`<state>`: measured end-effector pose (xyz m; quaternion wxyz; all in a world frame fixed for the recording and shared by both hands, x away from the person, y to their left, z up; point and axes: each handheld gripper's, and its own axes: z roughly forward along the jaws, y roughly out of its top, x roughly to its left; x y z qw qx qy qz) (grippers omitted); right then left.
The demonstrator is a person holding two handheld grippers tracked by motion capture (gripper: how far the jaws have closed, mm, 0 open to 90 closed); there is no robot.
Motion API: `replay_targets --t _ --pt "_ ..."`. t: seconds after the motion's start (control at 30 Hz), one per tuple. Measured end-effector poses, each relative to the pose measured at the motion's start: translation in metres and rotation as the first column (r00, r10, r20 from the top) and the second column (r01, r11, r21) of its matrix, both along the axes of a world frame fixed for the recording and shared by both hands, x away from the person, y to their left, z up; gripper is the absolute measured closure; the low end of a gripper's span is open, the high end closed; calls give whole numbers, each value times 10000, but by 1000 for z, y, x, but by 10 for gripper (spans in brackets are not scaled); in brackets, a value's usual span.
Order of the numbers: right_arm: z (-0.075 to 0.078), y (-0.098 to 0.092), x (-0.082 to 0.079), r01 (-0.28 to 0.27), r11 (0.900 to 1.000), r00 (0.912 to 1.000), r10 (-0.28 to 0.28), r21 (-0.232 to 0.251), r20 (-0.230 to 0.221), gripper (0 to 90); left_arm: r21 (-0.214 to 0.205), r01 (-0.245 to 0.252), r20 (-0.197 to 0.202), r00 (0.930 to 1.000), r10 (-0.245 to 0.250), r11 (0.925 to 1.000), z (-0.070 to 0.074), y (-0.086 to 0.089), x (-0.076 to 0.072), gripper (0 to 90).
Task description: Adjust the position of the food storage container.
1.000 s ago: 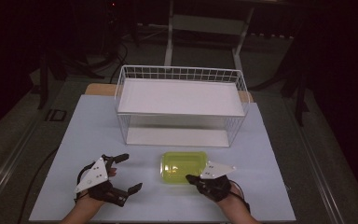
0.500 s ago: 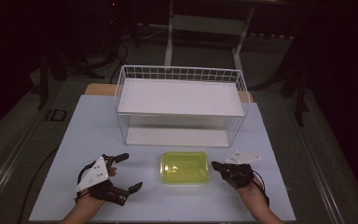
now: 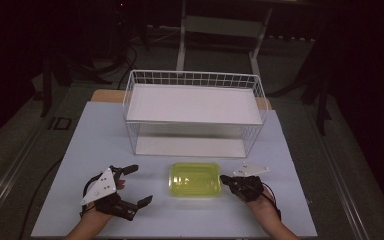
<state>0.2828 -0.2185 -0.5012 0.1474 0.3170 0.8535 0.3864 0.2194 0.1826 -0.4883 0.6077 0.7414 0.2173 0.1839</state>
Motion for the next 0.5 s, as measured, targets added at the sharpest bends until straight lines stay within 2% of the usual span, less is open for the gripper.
replay_targets --t 0.13,0.5 --pt "0 4 1 -37 9999 9999 38 97 -113 900 -1 15 -23 10000 -15 10000 0 -1 0 10" --pt "2 22 3 -376 9992 9993 377 120 -61 900 40 60 -95 9999 -60 10000 -1 0 0 10"
